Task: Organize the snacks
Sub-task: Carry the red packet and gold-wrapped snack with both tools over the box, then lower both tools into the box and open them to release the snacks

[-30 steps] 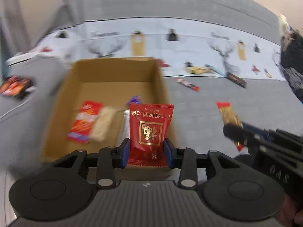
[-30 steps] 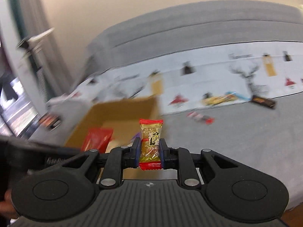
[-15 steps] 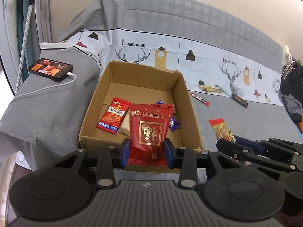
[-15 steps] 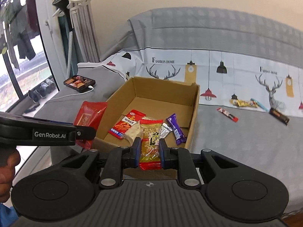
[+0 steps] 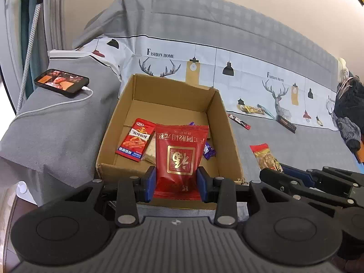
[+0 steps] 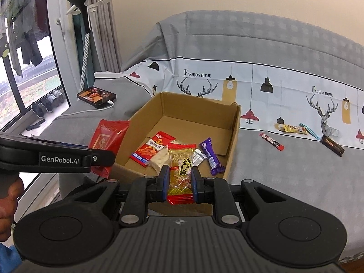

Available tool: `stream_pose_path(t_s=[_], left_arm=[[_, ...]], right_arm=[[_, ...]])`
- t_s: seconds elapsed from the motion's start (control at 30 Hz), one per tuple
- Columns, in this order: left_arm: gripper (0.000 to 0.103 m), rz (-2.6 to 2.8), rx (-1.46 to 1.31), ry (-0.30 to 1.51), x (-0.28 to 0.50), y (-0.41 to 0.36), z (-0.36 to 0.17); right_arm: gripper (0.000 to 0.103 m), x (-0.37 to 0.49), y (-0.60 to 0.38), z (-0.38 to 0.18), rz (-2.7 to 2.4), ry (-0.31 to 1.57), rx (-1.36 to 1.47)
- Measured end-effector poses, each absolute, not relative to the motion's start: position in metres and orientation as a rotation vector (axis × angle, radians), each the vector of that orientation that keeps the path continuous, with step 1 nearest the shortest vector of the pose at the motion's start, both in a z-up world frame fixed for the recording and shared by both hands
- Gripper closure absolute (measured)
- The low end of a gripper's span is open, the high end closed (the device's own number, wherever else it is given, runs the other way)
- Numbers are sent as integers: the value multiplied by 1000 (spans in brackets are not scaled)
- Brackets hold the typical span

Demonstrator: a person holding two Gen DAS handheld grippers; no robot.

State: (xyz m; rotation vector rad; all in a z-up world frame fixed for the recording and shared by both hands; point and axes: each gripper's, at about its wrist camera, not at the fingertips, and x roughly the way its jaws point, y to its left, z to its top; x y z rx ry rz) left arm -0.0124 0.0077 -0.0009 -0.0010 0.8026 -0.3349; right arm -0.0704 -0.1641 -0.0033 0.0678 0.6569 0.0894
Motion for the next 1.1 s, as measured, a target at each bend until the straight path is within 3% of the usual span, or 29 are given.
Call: stream_pose_path(t_s=[1.1], left_arm=[[61,-274,-13,824,43,10,-7]], right_arm=[[82,-26,-173,-16,50,679,121]])
